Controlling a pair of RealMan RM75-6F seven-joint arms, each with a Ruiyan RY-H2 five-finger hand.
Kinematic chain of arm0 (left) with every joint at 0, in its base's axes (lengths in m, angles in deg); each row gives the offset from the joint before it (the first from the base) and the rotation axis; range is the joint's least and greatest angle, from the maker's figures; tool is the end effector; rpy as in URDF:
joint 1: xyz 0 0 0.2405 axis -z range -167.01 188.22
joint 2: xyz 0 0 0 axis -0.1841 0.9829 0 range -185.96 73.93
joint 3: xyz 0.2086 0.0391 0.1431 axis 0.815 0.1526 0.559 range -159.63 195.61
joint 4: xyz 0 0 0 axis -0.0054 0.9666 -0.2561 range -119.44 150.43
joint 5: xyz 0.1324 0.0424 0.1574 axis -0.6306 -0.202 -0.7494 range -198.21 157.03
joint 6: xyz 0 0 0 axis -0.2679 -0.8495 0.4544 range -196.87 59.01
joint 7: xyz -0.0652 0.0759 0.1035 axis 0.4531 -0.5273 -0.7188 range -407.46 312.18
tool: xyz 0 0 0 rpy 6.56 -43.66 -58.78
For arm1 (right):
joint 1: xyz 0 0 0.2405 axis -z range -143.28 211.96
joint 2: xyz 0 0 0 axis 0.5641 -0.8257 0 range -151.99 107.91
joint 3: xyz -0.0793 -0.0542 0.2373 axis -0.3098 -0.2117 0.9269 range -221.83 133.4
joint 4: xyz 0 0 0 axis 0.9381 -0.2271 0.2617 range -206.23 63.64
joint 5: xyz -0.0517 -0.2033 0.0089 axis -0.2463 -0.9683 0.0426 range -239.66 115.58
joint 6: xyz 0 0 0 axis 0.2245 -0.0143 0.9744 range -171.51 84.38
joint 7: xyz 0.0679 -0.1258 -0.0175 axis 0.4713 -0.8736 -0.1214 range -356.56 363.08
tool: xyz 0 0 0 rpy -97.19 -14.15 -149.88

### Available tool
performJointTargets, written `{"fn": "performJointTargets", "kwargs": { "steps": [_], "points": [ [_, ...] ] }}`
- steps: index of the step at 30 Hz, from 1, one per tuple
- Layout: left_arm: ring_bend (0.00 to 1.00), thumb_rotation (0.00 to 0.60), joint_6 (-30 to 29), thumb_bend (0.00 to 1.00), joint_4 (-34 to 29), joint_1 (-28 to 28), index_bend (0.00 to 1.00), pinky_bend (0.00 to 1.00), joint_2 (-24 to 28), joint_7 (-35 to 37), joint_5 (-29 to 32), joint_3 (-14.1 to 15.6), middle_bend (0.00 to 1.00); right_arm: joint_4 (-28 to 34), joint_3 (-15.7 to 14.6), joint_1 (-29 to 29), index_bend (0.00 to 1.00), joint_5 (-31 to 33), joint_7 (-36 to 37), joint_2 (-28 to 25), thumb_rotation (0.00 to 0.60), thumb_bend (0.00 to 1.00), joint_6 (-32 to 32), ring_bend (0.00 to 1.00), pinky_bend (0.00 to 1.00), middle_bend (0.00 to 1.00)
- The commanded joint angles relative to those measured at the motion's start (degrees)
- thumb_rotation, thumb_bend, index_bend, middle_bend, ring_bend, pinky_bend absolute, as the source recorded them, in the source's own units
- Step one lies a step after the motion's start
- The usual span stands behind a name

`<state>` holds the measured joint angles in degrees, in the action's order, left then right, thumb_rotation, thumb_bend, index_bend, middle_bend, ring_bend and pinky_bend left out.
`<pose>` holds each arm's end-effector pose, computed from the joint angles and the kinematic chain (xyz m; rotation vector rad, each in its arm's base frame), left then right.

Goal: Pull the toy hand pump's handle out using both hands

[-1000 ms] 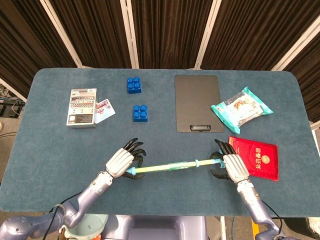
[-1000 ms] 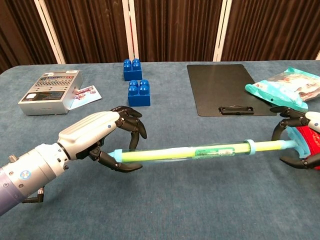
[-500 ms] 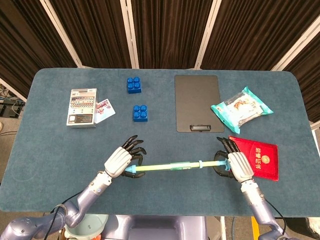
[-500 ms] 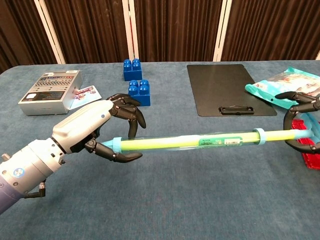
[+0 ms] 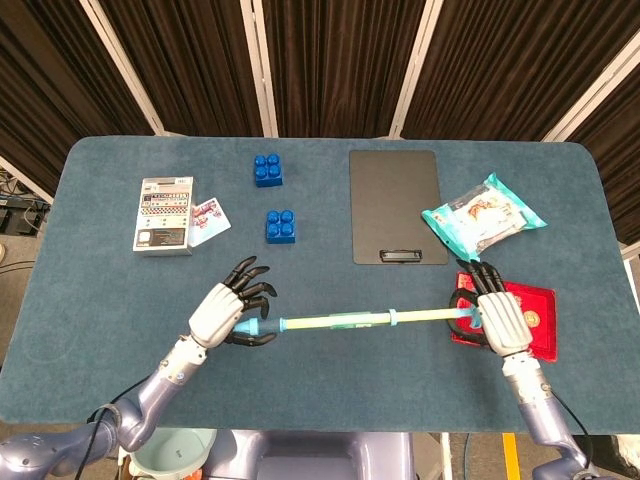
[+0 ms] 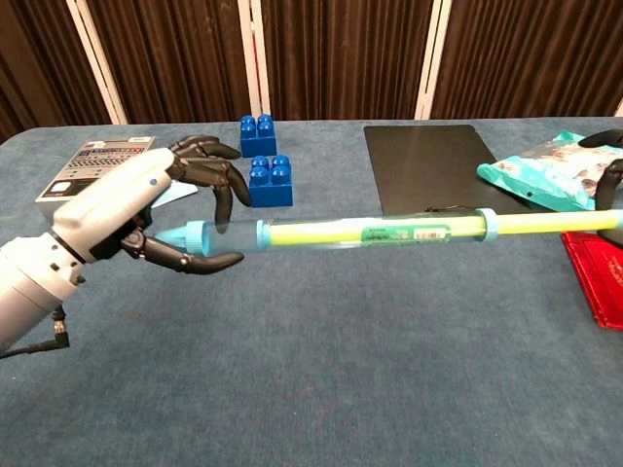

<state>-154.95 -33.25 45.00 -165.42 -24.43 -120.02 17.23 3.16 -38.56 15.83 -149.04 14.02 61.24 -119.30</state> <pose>-0.1679 0.2895 -0.0557 -1.8254 -0.8510 -1.6474 -0.2827 -0.2653 0.0609 1.5170 -1.0178 1.1513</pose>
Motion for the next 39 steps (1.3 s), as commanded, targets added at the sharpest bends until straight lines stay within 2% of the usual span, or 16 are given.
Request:
{"fn": "performJointTargets", "kwargs": {
  "steps": [1, 8, 16, 39],
  "points": [
    [0.13, 0.6, -1.18, 0.4, -2.79, -0.59, 0.76, 0.03, 2.34, -1.36, -0.18, 0.05, 0.37, 1.37, 0.34, -0.01, 0.73, 0.51, -1.28, -1.35, 0.6, 0.44, 0.18, 0.0, 0.0, 0.11],
    [0.13, 0.6, -2.99, 0.4, -7.81, -1.73, 0.76, 0.03, 6.38, -4.0, -0.41, 0.22, 0.37, 1.93, 1.09, -0.2, 0.73, 1.77, -3.16, -3.04, 0.6, 0.43, 0.73, 0.0, 0.0, 0.11],
    [0.13, 0.6, -3.7, 0.4, -11.17, -2.56, 0.76, 0.03, 9.64, -4.64, -0.13, 0.18, 0.37, 0.81, 2.05, -0.34, 0.73, 3.37, -1.89, -4.44, 0.6, 0.43, 1.46, 0.0, 0.0, 0.11],
    [0.13, 0.6, -6.52, 0.4, -17.28, -4.57, 0.76, 0.03, 14.75, -5.0, -2.33, 1.64, 0.38, -4.99, 4.89, -1.29, 0.73, 8.39, -0.03, -5.24, 0.6, 0.42, 4.34, 0.0, 0.0, 0.11]
  ]
}}
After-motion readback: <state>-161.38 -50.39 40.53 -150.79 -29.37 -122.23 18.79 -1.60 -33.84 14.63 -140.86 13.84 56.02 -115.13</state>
